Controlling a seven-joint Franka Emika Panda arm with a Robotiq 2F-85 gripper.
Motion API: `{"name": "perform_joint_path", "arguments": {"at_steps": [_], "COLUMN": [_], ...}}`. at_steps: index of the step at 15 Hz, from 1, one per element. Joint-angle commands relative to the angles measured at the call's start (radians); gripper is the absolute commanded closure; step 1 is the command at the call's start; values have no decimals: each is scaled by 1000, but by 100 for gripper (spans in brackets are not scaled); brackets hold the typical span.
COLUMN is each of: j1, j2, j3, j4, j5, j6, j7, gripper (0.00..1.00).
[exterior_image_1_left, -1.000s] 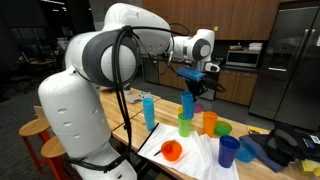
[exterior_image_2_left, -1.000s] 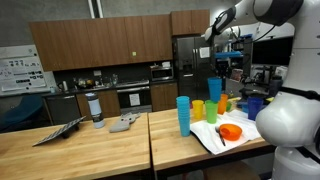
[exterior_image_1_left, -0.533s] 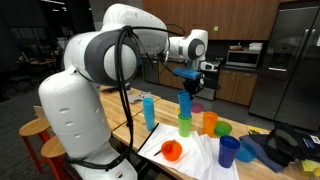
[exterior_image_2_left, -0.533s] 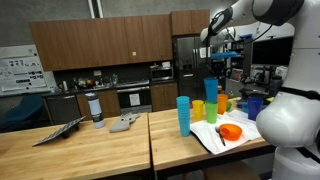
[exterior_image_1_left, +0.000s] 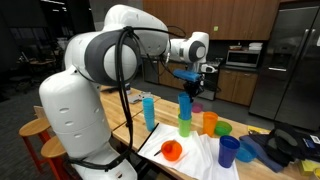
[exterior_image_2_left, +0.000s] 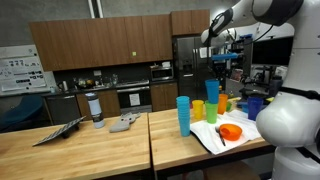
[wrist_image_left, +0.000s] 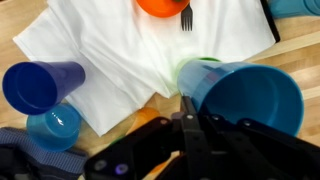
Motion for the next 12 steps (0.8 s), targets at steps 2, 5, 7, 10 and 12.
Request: {"name": "perform_joint_path", "arguments": {"at_steps": [2,5,7,10,12], "j1": [-3,0,2,3,2], "j2": [-15,-16,-16,-11,-8], "j3": [-6,-4,-2,-1,-1], "j4": [-18,-21,-20,-15,-8], "j5": [-8,-10,-12,-12,-17], "j6": [-8,-3,-2,-5,-8], "j7": [16,17,18,18,15], "gripper": [99,99,99,99,99]}}
